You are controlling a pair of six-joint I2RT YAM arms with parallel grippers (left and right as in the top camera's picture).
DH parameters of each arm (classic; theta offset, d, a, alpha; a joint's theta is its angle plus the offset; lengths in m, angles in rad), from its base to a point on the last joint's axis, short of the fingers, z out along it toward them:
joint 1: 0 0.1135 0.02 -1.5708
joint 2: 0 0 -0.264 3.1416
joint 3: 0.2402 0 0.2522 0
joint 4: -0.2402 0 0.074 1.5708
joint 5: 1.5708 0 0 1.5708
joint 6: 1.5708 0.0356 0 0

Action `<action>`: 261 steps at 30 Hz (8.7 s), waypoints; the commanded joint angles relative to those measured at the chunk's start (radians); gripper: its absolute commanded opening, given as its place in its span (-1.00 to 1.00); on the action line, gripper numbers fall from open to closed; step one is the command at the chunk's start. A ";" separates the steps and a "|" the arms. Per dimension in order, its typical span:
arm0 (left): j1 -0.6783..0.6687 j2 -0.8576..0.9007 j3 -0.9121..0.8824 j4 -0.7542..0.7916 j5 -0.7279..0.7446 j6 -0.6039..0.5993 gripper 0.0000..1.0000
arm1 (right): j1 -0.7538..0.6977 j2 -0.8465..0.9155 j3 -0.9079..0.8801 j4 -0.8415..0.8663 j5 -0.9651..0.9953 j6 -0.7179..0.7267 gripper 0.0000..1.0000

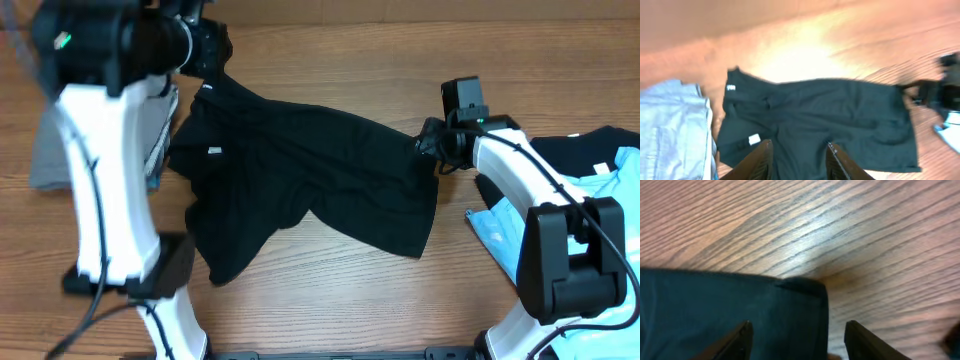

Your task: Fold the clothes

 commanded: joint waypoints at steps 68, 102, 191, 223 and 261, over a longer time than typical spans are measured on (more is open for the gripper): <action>-0.299 0.331 -0.905 0.575 -0.522 0.073 -0.25 | -0.239 -0.292 0.201 -0.563 -0.394 -0.080 0.88; -0.291 0.337 -0.880 0.444 -0.393 0.342 0.29 | -0.239 -0.292 0.201 -0.581 -0.310 -0.080 0.95; -0.202 0.344 -0.830 0.454 -0.277 0.396 -0.02 | -0.239 -0.292 0.201 -0.603 -0.236 -0.080 0.95; -0.164 0.342 -0.803 0.432 -0.433 0.263 -0.92 | -0.239 -0.292 0.201 -0.603 -0.235 -0.080 0.95; 0.124 0.045 -0.446 -0.005 -0.169 0.053 -0.11 | -0.253 -0.191 -0.290 -0.479 -0.408 -0.018 0.25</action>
